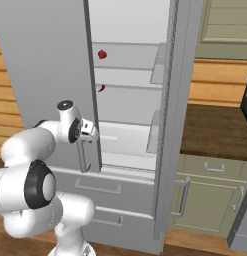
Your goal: Take the strawberry from the fridge and place it on top of the pancake, located on the dining counter.
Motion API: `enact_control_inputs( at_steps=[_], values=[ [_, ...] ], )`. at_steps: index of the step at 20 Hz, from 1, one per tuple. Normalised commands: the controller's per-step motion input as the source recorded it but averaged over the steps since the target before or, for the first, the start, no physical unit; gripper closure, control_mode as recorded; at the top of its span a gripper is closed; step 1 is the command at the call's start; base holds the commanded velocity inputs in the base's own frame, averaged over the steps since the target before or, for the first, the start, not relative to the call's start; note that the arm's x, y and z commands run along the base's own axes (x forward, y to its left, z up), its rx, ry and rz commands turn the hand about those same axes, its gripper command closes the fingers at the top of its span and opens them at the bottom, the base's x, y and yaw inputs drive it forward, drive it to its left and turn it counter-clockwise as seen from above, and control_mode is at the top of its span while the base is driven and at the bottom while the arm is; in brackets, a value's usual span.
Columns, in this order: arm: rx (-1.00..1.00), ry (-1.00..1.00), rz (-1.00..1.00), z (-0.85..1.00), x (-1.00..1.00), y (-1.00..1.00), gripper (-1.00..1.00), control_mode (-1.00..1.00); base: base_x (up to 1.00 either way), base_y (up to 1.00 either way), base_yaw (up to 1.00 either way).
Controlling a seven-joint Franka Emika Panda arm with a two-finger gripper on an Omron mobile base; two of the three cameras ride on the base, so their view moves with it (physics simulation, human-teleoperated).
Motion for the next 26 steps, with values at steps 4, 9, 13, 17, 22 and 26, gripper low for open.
enact_control_inputs(
  at_steps=[4, 9, 13, 17, 22, 26],
  values=[
    [0.0, 0.0, 0.0, -0.34, 0.02, 0.0, -1.0, -1.0, 0.0, 0.0, 0.0],
    [0.0, 0.0, 0.0, -0.23, 0.0, 0.0, 1.0, -1.0, 0.0, 0.0, 0.0],
    [0.0, 0.0, -0.02, -0.11, -0.03, 0.03, 1.0, -1.0, 0.0, 0.0, 0.0],
    [-0.01, 0.03, -0.1, -0.07, -0.34, 0.13, 1.0, -1.0, 0.0, 0.0, 0.0],
    [-0.02, 0.02, -0.15, -0.09, -0.56, 0.26, 1.0, -1.0, 0.0, 0.0, 0.0],
    [-0.07, 0.0, -0.15, -0.11, -0.7, 0.45, 1.0, -1.0, 0.0, 0.0, 0.0]
  ],
)
